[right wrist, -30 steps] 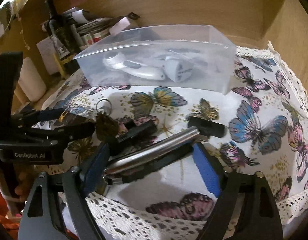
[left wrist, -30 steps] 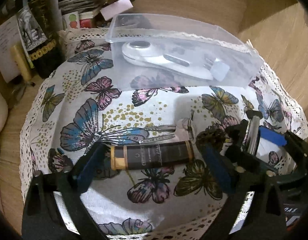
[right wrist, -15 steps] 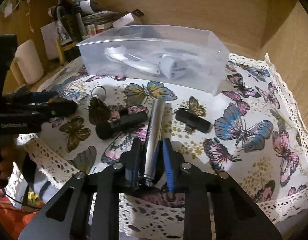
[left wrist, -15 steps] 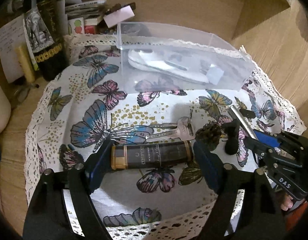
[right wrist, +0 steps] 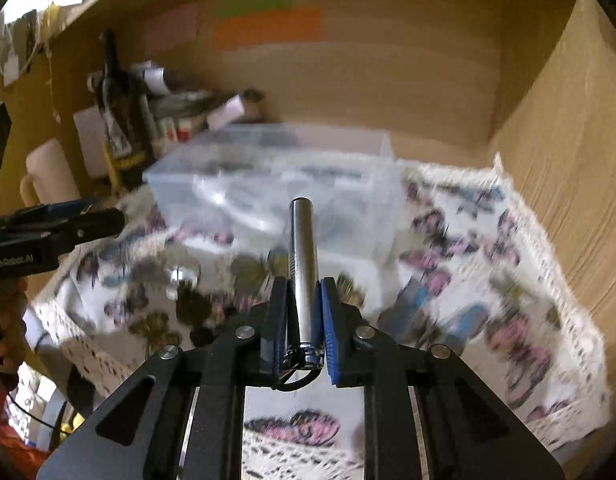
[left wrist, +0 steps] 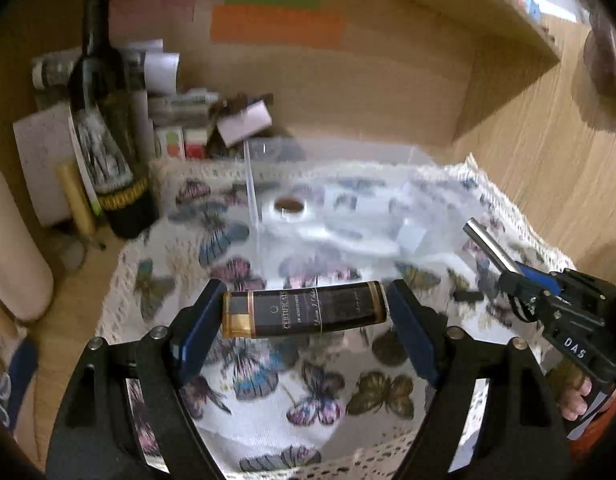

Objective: Organize rigid objects
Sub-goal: 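Lower the cylinder into the clear box with the left tool while the right tool releases the pen inside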

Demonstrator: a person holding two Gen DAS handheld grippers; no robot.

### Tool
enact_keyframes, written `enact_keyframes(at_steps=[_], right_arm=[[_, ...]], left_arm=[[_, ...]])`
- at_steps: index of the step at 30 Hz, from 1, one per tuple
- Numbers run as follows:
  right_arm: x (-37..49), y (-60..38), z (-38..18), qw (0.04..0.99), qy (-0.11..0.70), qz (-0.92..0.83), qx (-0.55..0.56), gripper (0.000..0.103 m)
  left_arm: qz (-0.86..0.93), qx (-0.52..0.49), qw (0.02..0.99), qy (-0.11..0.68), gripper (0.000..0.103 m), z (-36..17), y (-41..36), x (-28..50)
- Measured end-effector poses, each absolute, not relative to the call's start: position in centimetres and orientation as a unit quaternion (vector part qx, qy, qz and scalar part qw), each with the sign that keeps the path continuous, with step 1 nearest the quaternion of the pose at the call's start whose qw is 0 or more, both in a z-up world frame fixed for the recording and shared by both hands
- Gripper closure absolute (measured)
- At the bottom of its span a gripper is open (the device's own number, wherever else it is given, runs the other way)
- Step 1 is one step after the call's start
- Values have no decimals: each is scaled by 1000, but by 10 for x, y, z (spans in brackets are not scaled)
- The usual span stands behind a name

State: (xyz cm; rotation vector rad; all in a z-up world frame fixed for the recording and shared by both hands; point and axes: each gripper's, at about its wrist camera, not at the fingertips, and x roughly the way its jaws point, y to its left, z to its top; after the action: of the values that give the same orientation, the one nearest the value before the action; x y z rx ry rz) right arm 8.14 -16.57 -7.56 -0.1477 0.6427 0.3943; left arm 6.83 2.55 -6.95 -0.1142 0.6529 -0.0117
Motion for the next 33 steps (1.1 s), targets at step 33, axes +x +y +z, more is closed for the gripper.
enact_keyframes(at_steps=[33], right_arm=[[226,-127,-47,923,312,204,-93,89]], left_arm=[[-48,-38,923,380,22,-71,3,229]])
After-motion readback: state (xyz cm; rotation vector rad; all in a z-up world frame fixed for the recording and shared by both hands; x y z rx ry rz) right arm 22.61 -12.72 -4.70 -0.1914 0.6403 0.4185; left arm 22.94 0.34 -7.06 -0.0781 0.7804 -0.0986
